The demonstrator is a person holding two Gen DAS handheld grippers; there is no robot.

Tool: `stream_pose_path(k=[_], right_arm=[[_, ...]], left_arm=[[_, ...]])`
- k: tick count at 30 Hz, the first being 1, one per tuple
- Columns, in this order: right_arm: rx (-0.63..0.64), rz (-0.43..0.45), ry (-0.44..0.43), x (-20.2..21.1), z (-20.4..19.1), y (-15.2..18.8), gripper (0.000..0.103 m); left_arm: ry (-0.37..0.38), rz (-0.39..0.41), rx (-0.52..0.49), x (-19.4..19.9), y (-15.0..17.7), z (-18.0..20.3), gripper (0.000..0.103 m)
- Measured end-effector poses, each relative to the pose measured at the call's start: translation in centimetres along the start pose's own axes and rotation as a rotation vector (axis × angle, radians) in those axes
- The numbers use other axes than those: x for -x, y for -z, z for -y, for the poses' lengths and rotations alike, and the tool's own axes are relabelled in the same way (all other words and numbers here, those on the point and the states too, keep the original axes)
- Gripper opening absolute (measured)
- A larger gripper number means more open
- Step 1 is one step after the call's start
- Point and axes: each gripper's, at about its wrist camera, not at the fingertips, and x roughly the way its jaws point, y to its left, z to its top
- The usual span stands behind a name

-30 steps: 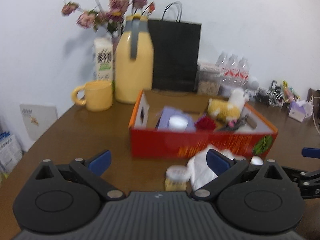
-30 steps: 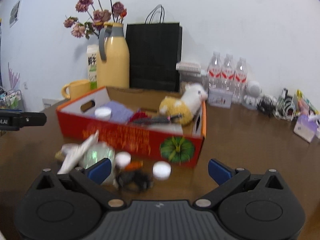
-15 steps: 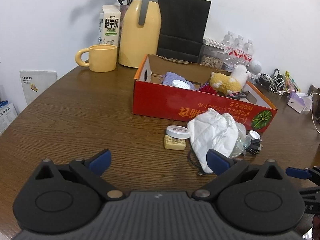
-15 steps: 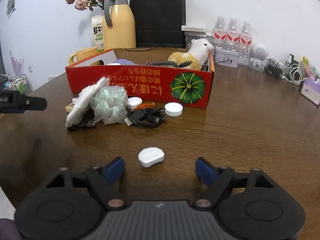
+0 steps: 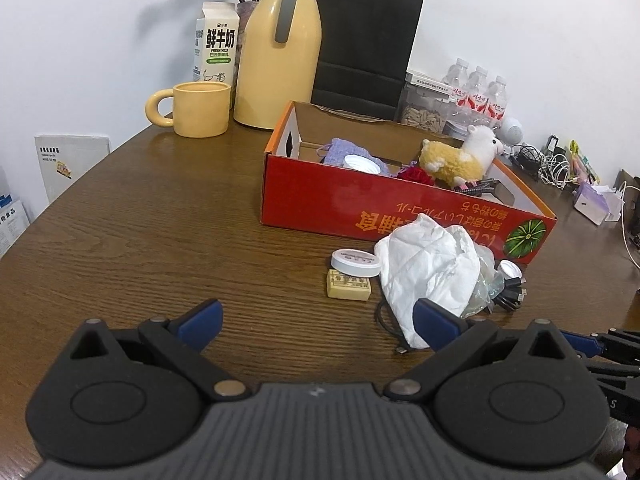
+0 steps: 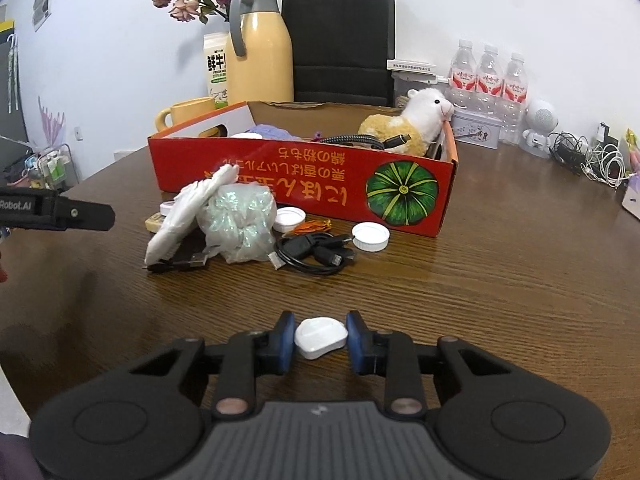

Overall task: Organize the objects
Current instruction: 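Grasp the white round container with the left tool while the right tool grasps the small white case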

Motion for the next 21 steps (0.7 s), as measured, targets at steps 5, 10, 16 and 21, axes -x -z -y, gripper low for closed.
stream_pose_path(k=[5, 10, 16, 21], right_arm=[[0.007, -0.001, 0.001, -0.2, 0.1, -0.2, 0.026], [0.006, 0.021, 0.006, -0.3, 0.5, -0.8, 0.026], [-0.001, 0.061, 0.029, -0.7, 1.2, -2.2, 0.026], [-0.001, 0.071, 0.041, -1.5, 1.5, -3.1, 0.026]], left_arm=[[-0.002, -0.003, 0.002, -0.4, -0.3, -0.1, 0.103], [-0.019, -0.007, 0.005, -1.2, -0.8, -0.4, 0.103], [-0.046, -0.007, -0.013, -2.6, -1.9, -0.5, 0.103], [-0.059, -0.023, -0.025, -4.4, -2.5, -0.4, 0.103]])
